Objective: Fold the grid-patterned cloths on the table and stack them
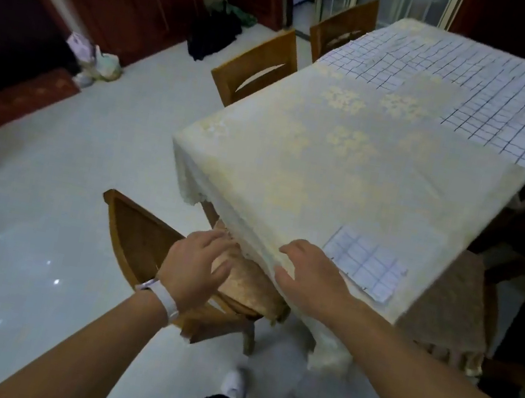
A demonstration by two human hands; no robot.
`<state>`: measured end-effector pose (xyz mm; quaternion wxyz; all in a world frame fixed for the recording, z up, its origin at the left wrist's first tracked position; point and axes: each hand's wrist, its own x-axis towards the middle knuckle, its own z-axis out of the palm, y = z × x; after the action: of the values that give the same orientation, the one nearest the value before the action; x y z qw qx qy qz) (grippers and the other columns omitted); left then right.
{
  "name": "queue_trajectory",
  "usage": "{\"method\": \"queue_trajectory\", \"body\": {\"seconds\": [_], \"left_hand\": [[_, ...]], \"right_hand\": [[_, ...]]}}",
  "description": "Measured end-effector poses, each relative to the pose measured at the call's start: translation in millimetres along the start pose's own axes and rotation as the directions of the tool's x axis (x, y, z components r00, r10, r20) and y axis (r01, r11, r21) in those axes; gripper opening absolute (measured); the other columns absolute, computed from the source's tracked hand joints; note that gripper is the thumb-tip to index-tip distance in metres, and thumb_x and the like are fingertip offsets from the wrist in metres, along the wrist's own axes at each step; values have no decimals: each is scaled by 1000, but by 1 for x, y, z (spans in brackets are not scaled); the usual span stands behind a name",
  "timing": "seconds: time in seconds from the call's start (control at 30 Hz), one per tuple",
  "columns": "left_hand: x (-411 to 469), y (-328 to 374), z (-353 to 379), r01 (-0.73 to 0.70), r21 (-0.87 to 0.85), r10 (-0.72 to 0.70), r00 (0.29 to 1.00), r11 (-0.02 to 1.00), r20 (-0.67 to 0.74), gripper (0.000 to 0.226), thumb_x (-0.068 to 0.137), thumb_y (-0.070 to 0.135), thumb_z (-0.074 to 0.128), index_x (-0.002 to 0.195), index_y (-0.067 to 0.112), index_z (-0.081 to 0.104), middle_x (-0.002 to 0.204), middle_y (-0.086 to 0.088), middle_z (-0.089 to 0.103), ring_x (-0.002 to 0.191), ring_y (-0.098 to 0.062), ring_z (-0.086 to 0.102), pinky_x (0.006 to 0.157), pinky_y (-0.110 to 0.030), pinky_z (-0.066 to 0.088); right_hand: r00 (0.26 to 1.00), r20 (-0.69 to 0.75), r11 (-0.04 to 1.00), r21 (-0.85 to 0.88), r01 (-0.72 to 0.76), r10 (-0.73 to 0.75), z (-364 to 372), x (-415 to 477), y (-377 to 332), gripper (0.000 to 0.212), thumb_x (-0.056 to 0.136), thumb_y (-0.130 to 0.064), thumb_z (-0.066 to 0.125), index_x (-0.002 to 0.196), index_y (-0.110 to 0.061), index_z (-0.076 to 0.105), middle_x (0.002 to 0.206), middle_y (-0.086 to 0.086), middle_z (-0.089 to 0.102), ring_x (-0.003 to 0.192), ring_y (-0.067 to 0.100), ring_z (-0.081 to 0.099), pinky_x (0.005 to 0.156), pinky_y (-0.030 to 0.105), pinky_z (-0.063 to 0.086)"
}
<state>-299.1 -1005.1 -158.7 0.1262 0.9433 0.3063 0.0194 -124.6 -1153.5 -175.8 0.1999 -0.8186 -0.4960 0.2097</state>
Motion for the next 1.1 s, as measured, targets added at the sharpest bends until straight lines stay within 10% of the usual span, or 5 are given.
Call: {"method": "queue_trajectory", "body": {"seconds": [0.2, 0.47, 1.1], "left_hand": [[-33, -57, -14, 101, 106, -101, 995, 989, -1, 53, 92, 57, 25, 132, 36, 51, 142, 5, 49, 130, -18, 43, 105, -44, 41], [-81, -162, -39, 200, 110, -191, 978, 974, -86, 47, 93, 54, 39, 132, 33, 54, 141, 3, 51, 129, -22, 46, 105, -43, 37], [-122, -424, -97, 209, 86, -203, 977, 974, -70, 57, 87, 52, 31, 128, 25, 60, 136, -2, 56, 127, -28, 50, 104, -46, 37]], "right_hand": [[987, 38, 976, -144, 161, -157, 22, 21, -57, 48, 96, -43, 45, 139, -20, 50, 144, -1, 45, 128, 20, 41, 105, 34, 36], [941, 114, 892, -301, 338, -318, 71, 61, -156, 50, 97, -47, 38, 142, -24, 45, 149, -3, 40, 135, 17, 35, 110, 31, 25], [933, 120, 825, -438, 356, -339, 186, 156, -369, 53, 92, -51, 34, 131, -23, 56, 142, 3, 50, 132, 23, 43, 103, 41, 38]]}}
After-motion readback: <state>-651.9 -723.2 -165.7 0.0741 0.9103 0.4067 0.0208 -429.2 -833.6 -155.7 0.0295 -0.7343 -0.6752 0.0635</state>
